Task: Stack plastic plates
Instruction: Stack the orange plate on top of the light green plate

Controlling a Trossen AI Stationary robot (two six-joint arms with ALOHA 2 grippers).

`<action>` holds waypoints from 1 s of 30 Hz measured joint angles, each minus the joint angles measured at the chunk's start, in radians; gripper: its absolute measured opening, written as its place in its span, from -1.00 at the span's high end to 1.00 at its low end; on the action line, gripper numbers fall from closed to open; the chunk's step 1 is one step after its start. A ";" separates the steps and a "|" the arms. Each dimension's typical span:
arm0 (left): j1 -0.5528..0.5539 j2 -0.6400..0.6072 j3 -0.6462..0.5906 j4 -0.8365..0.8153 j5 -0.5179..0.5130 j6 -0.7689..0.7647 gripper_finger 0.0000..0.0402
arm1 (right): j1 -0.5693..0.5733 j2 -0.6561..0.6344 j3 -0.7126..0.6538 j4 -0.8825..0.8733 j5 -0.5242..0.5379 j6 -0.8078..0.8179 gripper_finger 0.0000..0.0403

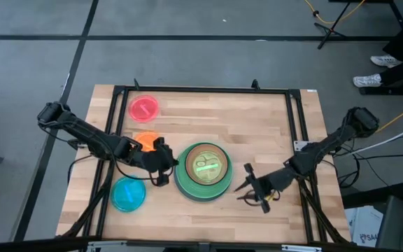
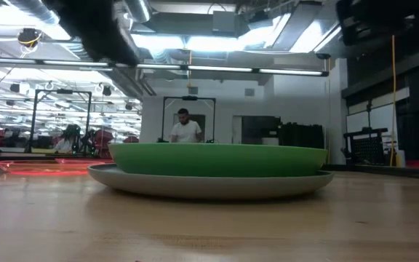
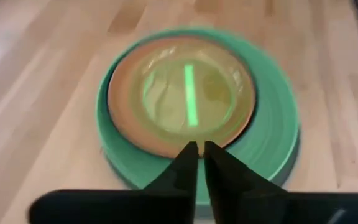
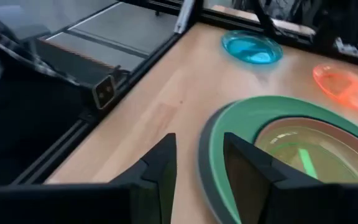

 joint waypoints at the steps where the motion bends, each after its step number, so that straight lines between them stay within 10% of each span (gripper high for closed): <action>1: 0.003 0.000 0.000 -0.033 0.003 -0.026 0.82 | 0.014 0.000 -0.004 0.006 0.015 -0.003 0.38; 10: 0.027 0.000 0.000 -0.329 0.070 -0.203 0.37 | 0.032 0.000 -0.004 -0.040 0.123 -0.003 0.38; 30: -0.009 0.155 -0.086 -0.442 0.009 -0.236 0.38 | 0.032 0.003 -0.004 -0.056 0.188 0.005 0.38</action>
